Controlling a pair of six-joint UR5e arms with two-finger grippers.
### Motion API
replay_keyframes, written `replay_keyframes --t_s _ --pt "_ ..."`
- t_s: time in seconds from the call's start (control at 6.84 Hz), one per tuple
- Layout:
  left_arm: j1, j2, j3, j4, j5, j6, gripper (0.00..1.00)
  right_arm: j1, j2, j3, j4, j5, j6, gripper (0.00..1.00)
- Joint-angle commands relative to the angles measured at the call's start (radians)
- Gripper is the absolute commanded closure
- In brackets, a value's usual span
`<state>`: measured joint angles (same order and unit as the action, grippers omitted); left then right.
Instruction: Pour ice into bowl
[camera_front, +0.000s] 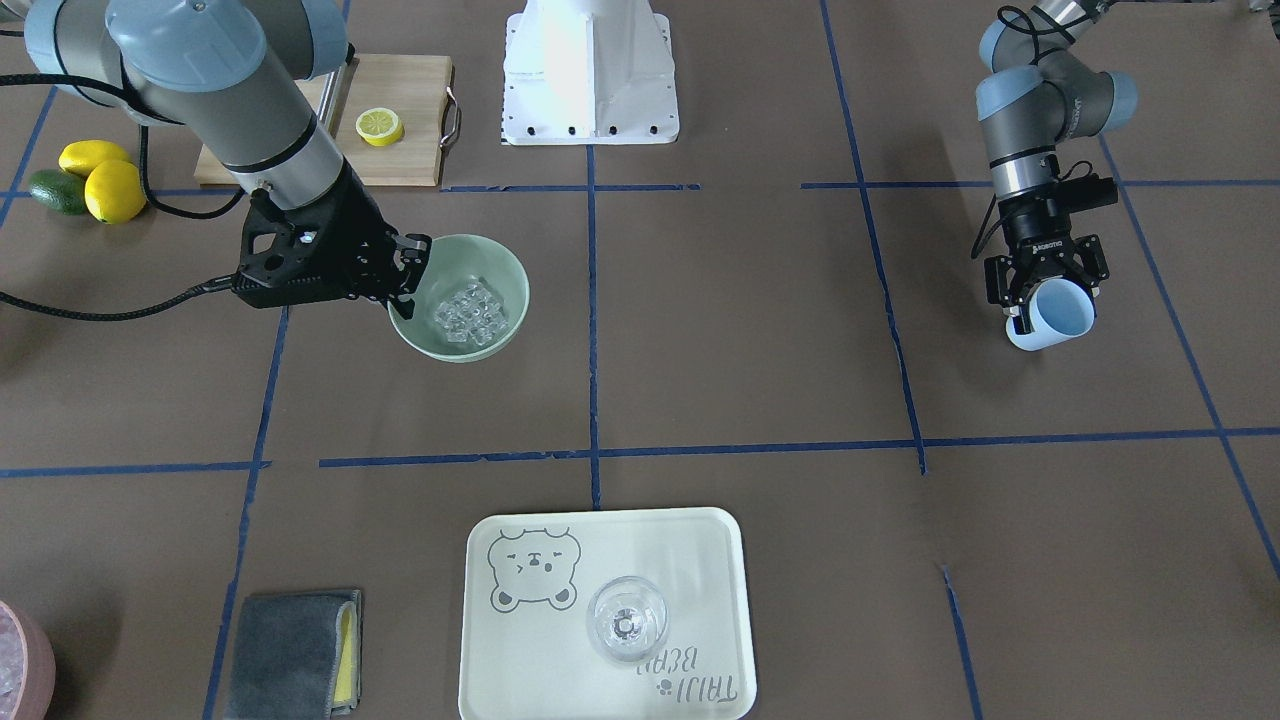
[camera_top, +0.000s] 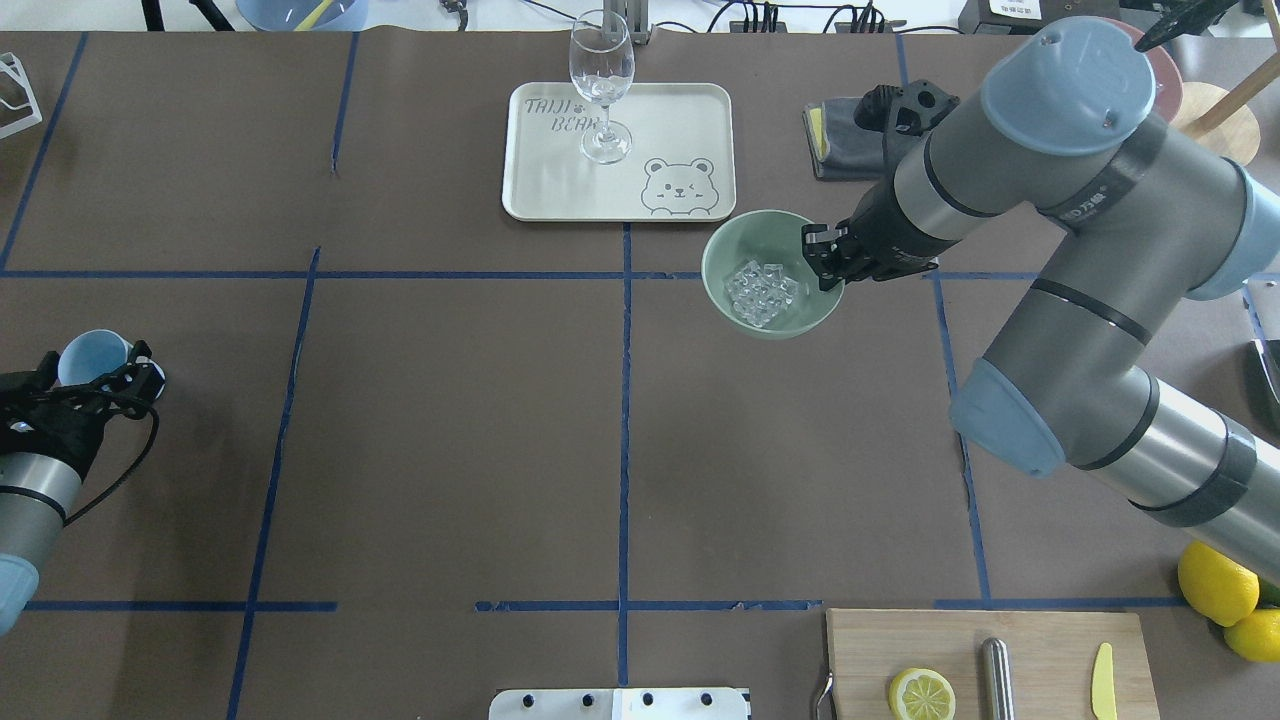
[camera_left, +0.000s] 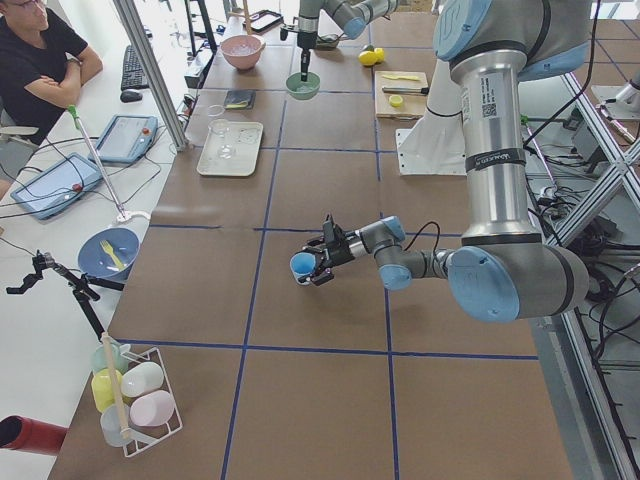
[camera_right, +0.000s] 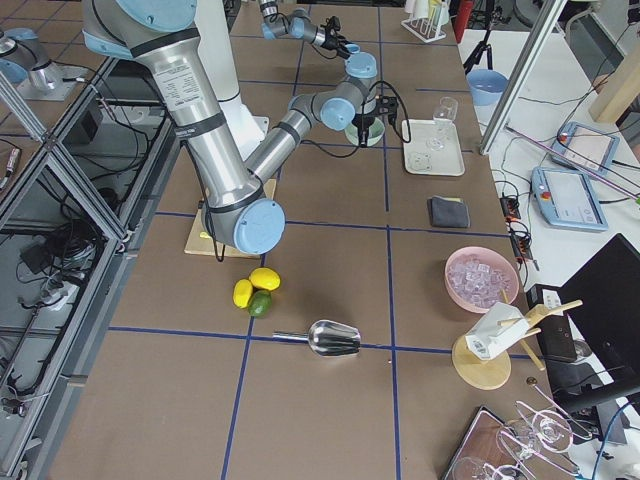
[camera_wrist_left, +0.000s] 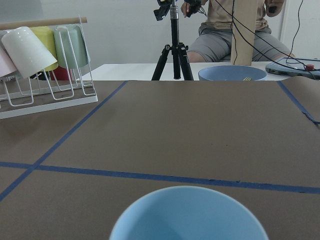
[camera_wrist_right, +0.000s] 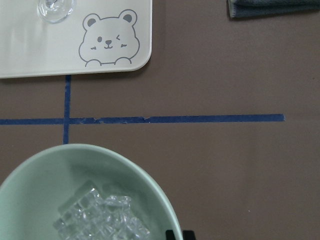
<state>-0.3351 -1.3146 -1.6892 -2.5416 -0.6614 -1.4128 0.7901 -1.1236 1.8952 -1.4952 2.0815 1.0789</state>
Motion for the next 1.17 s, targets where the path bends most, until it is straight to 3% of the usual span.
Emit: replay_keyframes --t_s 0.0,0.15,0.29,0.58,0.88,1.02 --pt "-0.008 0.061 -0.136 0.000 -0.004 0.104 0.00 0.011 -0.106 0.056 0.009 -0.001 -0.071 1.00" --pt "-0.045 0.061 -0.179 0.000 -0.062 0.195 0.00 0.032 -0.196 0.097 0.010 -0.005 -0.141 1.00" --pt "-0.182 0.061 -0.245 0.000 -0.201 0.376 0.00 0.067 -0.267 0.108 0.013 -0.008 -0.202 1.00" --pt "-0.342 0.051 -0.259 -0.002 -0.396 0.595 0.00 0.109 -0.443 0.075 0.228 -0.006 -0.223 1.00" --pt "-0.433 0.041 -0.261 -0.002 -0.507 0.696 0.00 0.158 -0.553 -0.017 0.433 0.005 -0.243 1.00" --pt "-0.470 0.029 -0.256 -0.002 -0.562 0.731 0.00 0.165 -0.579 -0.043 0.475 0.021 -0.246 1.00"
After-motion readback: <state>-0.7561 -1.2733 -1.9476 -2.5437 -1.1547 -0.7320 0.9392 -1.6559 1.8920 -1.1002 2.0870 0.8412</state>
